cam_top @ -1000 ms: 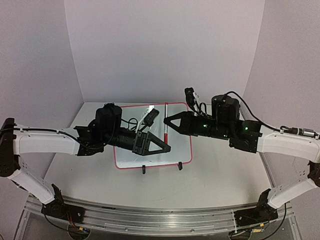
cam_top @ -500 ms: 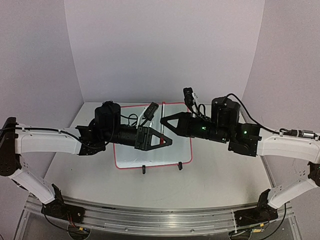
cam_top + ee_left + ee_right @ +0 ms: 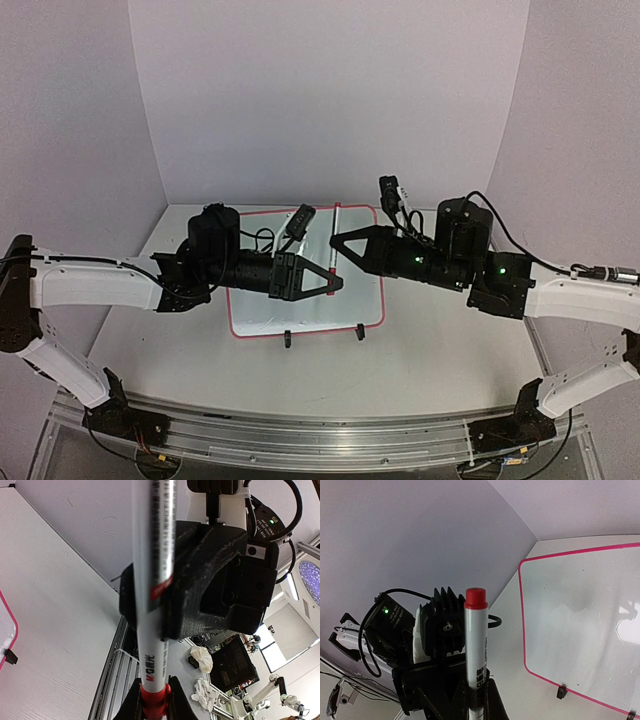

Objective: Write a sentence on the whiteboard
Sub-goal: Open the pen cap from the whiteboard marker.

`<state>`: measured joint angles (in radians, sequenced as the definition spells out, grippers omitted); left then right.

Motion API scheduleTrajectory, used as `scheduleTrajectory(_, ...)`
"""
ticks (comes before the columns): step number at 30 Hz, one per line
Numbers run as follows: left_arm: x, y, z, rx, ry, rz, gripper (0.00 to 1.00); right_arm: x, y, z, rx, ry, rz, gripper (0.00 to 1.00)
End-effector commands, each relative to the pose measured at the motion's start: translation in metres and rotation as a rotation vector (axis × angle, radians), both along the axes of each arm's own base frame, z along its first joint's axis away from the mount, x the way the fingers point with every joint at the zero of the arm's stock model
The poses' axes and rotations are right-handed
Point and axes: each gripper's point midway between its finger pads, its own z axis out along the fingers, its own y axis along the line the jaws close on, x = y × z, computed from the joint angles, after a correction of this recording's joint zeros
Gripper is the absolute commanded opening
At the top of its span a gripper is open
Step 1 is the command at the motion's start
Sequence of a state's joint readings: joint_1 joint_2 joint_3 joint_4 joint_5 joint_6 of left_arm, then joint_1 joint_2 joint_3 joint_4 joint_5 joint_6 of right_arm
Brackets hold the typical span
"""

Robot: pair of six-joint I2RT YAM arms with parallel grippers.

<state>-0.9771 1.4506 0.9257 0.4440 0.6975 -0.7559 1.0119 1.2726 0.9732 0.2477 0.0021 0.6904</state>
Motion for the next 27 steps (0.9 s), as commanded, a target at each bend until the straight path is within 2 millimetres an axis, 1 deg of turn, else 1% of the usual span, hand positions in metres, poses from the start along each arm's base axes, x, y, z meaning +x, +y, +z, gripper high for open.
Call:
scheduleTrajectory(1,-0.011,0.005,0.021,-0.078,-0.058,-0.038,0.00,-0.002,-0.007,0.009,0.019,-0.017,-0.013,0.12)
scheduleTrajectory(3,-0.012,0.006,0.019,-0.069,-0.064,-0.041,0.00,-0.004,-0.007,0.008,0.004,-0.009,-0.004,0.31)
scheduleTrajectory(5,-0.012,0.006,0.017,-0.058,-0.069,-0.044,0.00,-0.010,-0.004,0.005,-0.021,0.007,0.035,0.39)
scheduleTrajectory(7,-0.014,0.005,0.015,-0.054,-0.070,-0.056,0.00,-0.012,-0.002,0.002,-0.040,0.018,0.050,0.42)
scheduleTrajectory(13,-0.013,-0.001,0.008,-0.024,-0.053,-0.079,0.00,-0.014,0.007,-0.001,-0.052,0.022,0.093,0.42)
scheduleTrajectory(16,-0.013,-0.004,0.005,-0.020,-0.045,-0.095,0.00,-0.014,0.012,-0.001,-0.056,0.019,0.108,0.39)
scheduleTrajectory(19,-0.014,-0.006,0.003,-0.019,-0.042,-0.106,0.00,-0.012,0.014,-0.001,-0.060,0.017,0.106,0.34)
scheduleTrajectory(21,-0.015,-0.006,0.004,-0.021,-0.045,-0.109,0.00,-0.011,0.014,-0.002,-0.062,0.016,0.102,0.26)
scheduleTrajectory(24,-0.014,-0.007,0.006,-0.026,-0.053,-0.107,0.00,-0.011,0.014,-0.002,-0.061,0.020,0.100,0.16)
scheduleTrajectory(27,-0.014,-0.008,0.007,-0.028,-0.059,-0.108,0.00,-0.010,0.013,-0.004,-0.065,0.026,0.089,0.00)
